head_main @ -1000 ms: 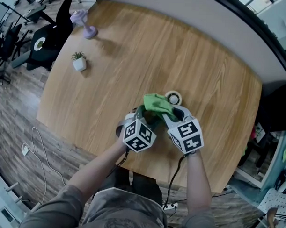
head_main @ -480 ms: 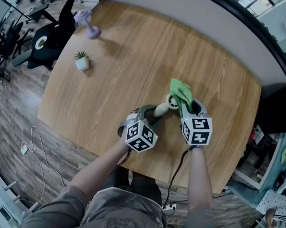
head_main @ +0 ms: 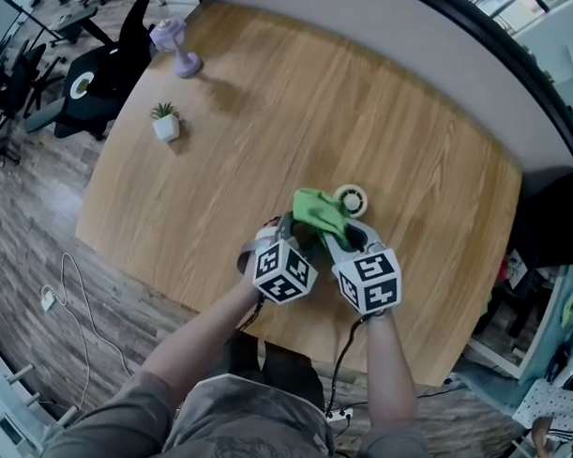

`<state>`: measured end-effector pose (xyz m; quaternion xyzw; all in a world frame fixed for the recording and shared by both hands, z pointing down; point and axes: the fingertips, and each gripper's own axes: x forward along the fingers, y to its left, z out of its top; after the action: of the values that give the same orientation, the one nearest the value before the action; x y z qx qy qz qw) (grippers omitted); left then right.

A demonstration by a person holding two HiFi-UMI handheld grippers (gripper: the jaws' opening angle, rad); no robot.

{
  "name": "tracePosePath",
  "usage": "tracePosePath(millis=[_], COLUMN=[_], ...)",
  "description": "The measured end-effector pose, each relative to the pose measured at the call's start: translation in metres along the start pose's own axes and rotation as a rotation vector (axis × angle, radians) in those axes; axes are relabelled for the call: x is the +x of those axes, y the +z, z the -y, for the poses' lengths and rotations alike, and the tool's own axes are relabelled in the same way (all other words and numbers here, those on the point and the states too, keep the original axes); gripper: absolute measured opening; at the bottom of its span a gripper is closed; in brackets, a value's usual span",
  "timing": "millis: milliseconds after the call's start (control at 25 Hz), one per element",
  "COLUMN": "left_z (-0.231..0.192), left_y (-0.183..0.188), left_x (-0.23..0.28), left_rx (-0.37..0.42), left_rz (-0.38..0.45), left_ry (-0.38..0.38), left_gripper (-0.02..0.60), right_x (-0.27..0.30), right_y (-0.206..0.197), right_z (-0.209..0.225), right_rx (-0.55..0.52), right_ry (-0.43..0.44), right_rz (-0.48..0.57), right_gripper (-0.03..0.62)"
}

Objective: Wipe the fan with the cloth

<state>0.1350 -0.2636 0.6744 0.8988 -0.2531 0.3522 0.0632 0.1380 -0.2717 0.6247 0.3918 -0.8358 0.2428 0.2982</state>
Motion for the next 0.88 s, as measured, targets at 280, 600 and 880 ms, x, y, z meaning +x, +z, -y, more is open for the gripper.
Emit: tracePosePath(millis=[280,600,880], left_z=[0.004,0.006,0.005], left_y=[-0.001,-0.002,0.001], left_x=[0.000,0.000,-0.003], left_rx=[0.025,0.037,-0.030], left_rz=[0.002,0.007,0.030], left_ry=[-0.019,-0.034,-0.060], left_gripper=[0.189,0.187,0.189], right_x=[0.000,-0.018,-0.056], right_y=[-0.008,0.006,0.015], right_z=[-0.005,0.051,0.096], right_rx=[-0.056,-0.015,0.137], right_ry=[0.022,-0.161,-0.357], right_rz=[-0.066,-0.046,0.046], right_gripper=[0.097,0.097,0.097])
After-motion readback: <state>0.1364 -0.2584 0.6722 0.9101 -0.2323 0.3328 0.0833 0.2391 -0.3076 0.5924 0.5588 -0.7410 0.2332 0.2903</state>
